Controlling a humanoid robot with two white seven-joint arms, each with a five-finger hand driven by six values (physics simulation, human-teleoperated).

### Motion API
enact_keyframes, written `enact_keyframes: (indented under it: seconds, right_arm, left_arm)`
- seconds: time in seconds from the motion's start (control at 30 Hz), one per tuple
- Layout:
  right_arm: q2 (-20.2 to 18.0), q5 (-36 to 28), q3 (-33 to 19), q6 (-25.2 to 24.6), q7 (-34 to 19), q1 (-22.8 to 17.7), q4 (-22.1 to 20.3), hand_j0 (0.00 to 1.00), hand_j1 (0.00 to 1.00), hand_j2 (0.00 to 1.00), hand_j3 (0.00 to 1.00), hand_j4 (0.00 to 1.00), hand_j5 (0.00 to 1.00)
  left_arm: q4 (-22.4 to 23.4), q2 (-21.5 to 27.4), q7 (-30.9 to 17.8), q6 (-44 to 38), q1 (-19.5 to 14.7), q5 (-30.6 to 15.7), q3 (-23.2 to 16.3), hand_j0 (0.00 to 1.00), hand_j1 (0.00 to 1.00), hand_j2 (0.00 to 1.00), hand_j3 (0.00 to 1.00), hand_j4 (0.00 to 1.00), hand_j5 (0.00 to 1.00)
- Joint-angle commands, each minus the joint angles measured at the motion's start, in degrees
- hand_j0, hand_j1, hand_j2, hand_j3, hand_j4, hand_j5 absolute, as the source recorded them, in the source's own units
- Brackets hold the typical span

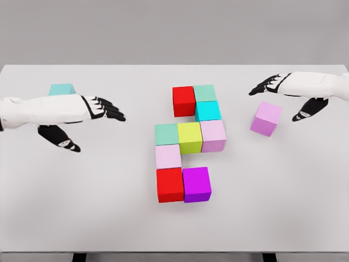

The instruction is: Assemble the squares on the desktop into the number 2

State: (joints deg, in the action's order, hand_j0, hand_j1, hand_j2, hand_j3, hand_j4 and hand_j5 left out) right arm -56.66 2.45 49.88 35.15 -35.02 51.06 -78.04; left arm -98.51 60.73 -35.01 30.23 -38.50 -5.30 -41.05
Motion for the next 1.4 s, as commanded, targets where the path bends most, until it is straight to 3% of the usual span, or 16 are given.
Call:
enact_keyframes:
  seconds: [0.0, 0.07, 0.13, 0.3, 0.43, 0.5, 0.57, 0.6, 0.7, 0.87, 0.9, 1.03, 1.1, 1.17, 1.27, 1.37]
  right_arm:
    - [-0.03, -0.34, -0.05, -0.15, 0.02, -0.09, -0.36, 1.0, 1.0, 1.0, 1.0, 1.0, 1.0]
    - [-0.03, -0.34, -0.05, -0.15, 0.02, 0.0, -0.27, 1.0, 1.0, 1.0, 1.0, 1.0, 1.0]
    - [-0.12, -0.34, 1.18, -0.15, 0.02, -0.09, -0.27, 1.0, 1.0, 1.0, 1.0, 1.0, 1.0]
    - [-0.3, -0.43, 1.36, -0.15, 0.02, -0.17, -0.19, 1.0, 1.0, 1.0, 1.0, 1.0, 1.0]
    - [-0.39, -0.52, 1.18, -0.15, 0.02, -0.26, 0.17, 1.0, 1.0, 1.0, 1.0, 1.0, 1.0]
    - [-0.3, 0.62, 1.18, -0.15, 0.02, 0.0, 0.96, 1.0, 1.0, 1.0, 1.0, 1.0, 1.0]
    - [0.05, 5.89, 1.1, -0.15, 0.02, 0.44, 1.04, 1.0, 1.0, 1.0, 1.0, 1.0, 1.0]
    - [0.05, 6.25, 0.92, -0.15, 0.02, 0.53, 1.22, 1.0, 1.0, 1.0, 1.0, 1.0, 1.0]
    - [0.67, 8.44, 0.74, -0.15, 0.02, 1.32, 2.8, 1.0, 1.0, 1.0, 1.0, 1.0, 1.0]
    - [4.01, 9.76, 0.74, -0.15, 0.02, 1.32, 2.89, 1.0, 1.0, 1.0, 1.0, 1.0, 1.0]
    - [4.62, 10.9, 0.74, -0.15, 0.02, 1.14, 2.89, 1.0, 1.0, 1.0, 1.0, 1.0, 1.0]
    - [4.89, 11.61, 0.74, -0.15, 0.02, 0.79, 2.89, 1.0, 1.0, 1.0, 1.0, 1.0, 1.0]
    - [5.5, 13.89, 0.74, -0.15, 0.02, 0.79, 3.15, 1.0, 1.0, 1.0, 1.0, 1.0, 1.0]
    - [5.68, 13.98, 0.83, -0.15, 0.02, 0.7, 3.51, 1.0, 1.0, 1.0, 1.0, 1.0, 1.0]
    - [5.77, 14.07, 1.1, -0.15, 0.02, 0.53, 3.68, 1.0, 1.0, 1.0, 1.0, 1.0, 1.0]
    - [7.52, 14.42, 1.27, -0.15, 0.02, 0.53, 6.67, 1.0, 1.0, 1.0, 1.0, 1.0, 1.0]
  left_arm:
    - [1.83, 0.18, 0.01, -0.17, 0.09, -0.42, 0.27, 1.0, 1.0, 1.0, 1.0, 1.0, 1.0]
    - [3.05, 0.79, 0.01, -0.17, 0.09, -0.24, 0.18, 1.0, 1.0, 1.0, 1.0, 1.0, 1.0]
    - [7.19, 1.85, 0.01, -0.17, -0.18, -0.15, 0.09, 1.0, 1.0, 1.0, 1.0, 1.0, 1.0]
    - [6.66, 0.97, 0.01, -0.96, -0.62, -0.06, -0.17, 1.0, 1.0, 1.0, 1.0, 1.0, 1.0]
    - [1.92, 1.67, 0.01, -23.81, -0.79, -0.07, -4.83, 1.0, 1.0, 1.0, 1.0, 1.0, 1.0]
    - [0.6, 1.23, 0.01, -30.31, -2.02, 2.13, -4.57, 1.0, 1.0, 1.0, 1.0, 1.0, 1.0]
    - [0.51, 0.71, 0.64, -34.8, -3.96, 2.31, -4.74, 1.0, 1.0, 1.0, 1.0, 1.0, 1.0]
    - [0.77, 0.27, 2.49, -36.3, -4.13, 4.67, -4.74, 1.0, 1.0, 1.0, 1.0, 1.0, 1.0]
    - [1.3, -1.4, 2.93, -36.3, -4.75, 11.71, -4.66, 1.0, 1.0, 1.0, 1.0, 1.0, 1.0]
    - [2.18, -2.02, 3.89, -36.03, -6.42, 14.96, -4.22, 1.0, 1.0, 1.0, 1.0, 1.0, 1.0]
    - [5.07, -4.03, 5.91, -36.03, -7.03, 16.11, -4.3, 1.0, 1.0, 1.0, 1.0, 1.0, 1.0]
    - [10.7, -6.76, 6.8, -36.21, -7.21, 15.93, -5.45, 1.0, 1.0, 1.0, 1.0, 1.0, 1.0]
    - [12.9, -7.2, 6.8, -36.3, -9.4, 15.93, -9.22, 1.0, 1.0, 1.0, 1.0, 1.0, 1.0]
    - [13.78, -7.9, 6.8, -36.3, -9.67, 15.84, -10.46, 1.0, 1.0, 1.0, 1.0, 1.0, 1.0]
    - [15.54, -9.05, 6.8, -36.3, -9.76, 15.58, -10.63, 1.0, 1.0, 1.0, 1.0, 1.0, 1.0]
    - [18.53, -10.19, 7.06, -36.21, -9.93, 16.02, -10.55, 1.0, 1.0, 1.0, 1.0, 1.0, 1.0]
